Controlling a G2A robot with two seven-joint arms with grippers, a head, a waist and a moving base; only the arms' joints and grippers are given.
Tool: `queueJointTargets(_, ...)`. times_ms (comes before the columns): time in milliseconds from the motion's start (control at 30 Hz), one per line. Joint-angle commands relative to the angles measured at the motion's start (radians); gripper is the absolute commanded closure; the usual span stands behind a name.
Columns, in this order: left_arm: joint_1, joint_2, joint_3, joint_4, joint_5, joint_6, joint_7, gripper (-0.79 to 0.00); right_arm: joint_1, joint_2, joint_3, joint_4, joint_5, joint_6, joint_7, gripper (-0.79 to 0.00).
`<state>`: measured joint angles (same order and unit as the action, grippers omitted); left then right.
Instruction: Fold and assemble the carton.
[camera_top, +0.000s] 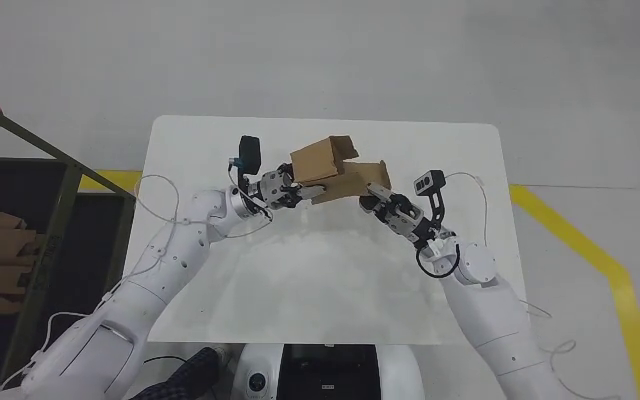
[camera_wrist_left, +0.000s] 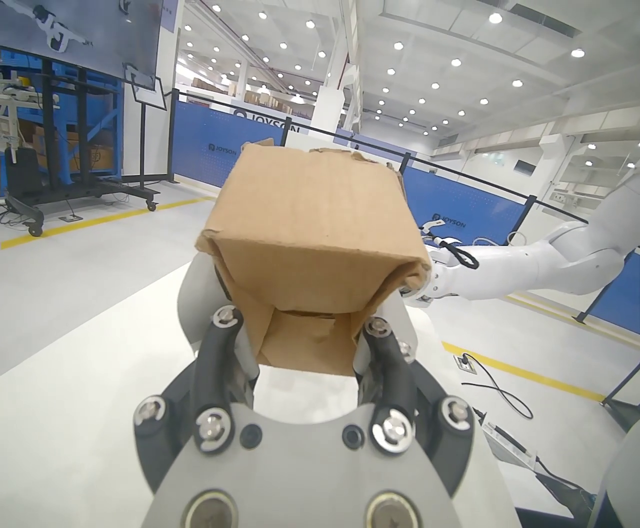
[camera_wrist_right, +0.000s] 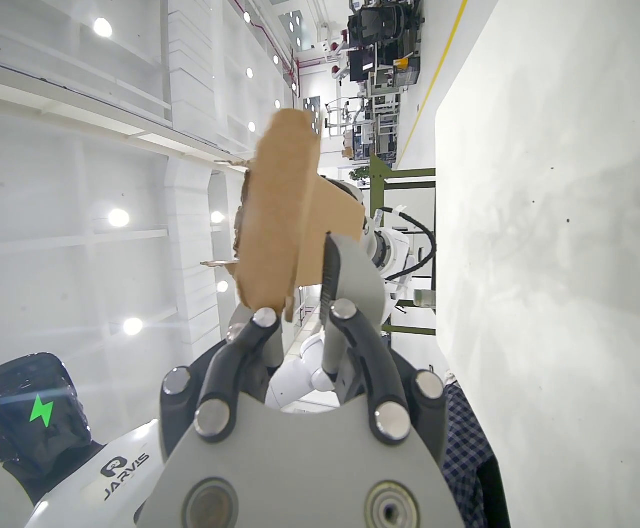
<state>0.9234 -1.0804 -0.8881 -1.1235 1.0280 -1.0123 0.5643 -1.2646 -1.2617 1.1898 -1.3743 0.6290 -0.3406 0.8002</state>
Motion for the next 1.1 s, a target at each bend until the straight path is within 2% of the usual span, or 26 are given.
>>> queueJointTargets(0,0.007,0.004,-0.002,0.0,0.011,0.0,0.011,-0.443,-0.005,0.002,0.009,-0.005,0.004,-0.003,0.006,-0.351)
queueJointTargets(200,0.017,0.014,-0.009,-0.003,0.053,0.0,0.053,-0.462,-0.023,0.008,0.044,-0.021,0.011,-0.015,0.01,-0.36)
queueJointTargets(300,0.017,0.022,-0.03,0.005,0.116,0.008,0.081,-0.486,-0.051,0.018,0.088,-0.051,0.01,-0.019,0.03,-0.332)
queueJointTargets(367,0.024,0.025,-0.043,0.005,0.17,0.03,0.113,-0.508,-0.063,0.032,0.106,-0.083,-0.095,0.027,0.08,-0.323)
queueJointTargets(433,0.031,0.027,-0.05,0.009,0.208,0.04,0.145,-0.514,-0.089,0.04,0.119,-0.132,-0.124,0.062,0.104,-0.317)
queueJointTargets(500,0.033,0.027,-0.054,0.015,0.245,0.058,0.167,-0.52,-0.115,0.046,0.133,-0.171,-0.147,0.083,0.111,-0.182)
queueJointTargets(533,0.034,0.027,-0.054,0.017,0.261,0.064,0.179,-0.52,-0.126,0.049,0.136,-0.19,-0.163,0.093,0.116,-0.148)
queueJointTargets(567,0.035,0.026,-0.053,0.021,0.276,0.069,0.189,-0.523,-0.135,0.051,0.136,-0.21,-0.175,0.103,0.124,-0.031)
queueJointTargets(600,0.035,0.026,-0.051,0.023,0.29,0.074,0.197,-0.52,-0.142,0.053,0.136,-0.225,-0.188,0.111,0.13,0.0)
queueJointTargets(867,0.051,0.022,-0.024,0.025,0.387,0.075,0.257,-0.52,-0.118,0.056,0.107,-0.256,-0.246,0.148,0.116,0.0)
queueJointTargets(933,0.054,0.021,-0.02,0.029,0.394,0.063,0.266,-0.551,-0.102,0.055,0.095,-0.248,-0.261,0.154,0.106,0.0)
queueJointTargets(1067,0.058,0.02,-0.018,0.028,0.4,0.055,0.275,-0.563,-0.087,0.054,0.08,-0.236,-0.285,0.151,0.075,0.0)
